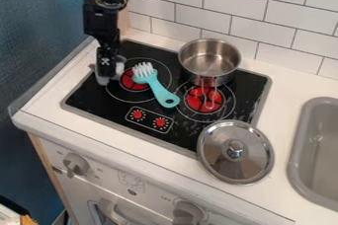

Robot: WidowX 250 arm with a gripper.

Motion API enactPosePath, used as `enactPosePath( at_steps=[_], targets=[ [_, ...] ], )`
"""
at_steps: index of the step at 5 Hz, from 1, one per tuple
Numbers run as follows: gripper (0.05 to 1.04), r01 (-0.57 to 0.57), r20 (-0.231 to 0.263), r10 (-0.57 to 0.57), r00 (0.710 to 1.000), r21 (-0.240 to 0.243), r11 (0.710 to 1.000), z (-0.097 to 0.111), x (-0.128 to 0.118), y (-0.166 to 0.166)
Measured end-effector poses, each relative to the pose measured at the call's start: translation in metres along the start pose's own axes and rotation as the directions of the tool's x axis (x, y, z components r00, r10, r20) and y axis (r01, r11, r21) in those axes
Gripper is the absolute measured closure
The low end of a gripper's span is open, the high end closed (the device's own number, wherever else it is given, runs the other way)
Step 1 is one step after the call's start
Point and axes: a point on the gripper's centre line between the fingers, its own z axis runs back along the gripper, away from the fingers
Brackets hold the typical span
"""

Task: Move the grey teddy bear to the right side of the stove

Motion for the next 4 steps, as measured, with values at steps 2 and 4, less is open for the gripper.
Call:
enactPosePath(
  at_steps=[2,4],
  targets=[
    [0.497,0.009,0.012,-0.009,1.0,-0.001,1.0,-0.0012,-0.0009,-0.0008],
    [0.501,0.043,0.048,-0.043,0.998,-0.015,0.999,0.0041,-0.0057,0.0072]
  ],
)
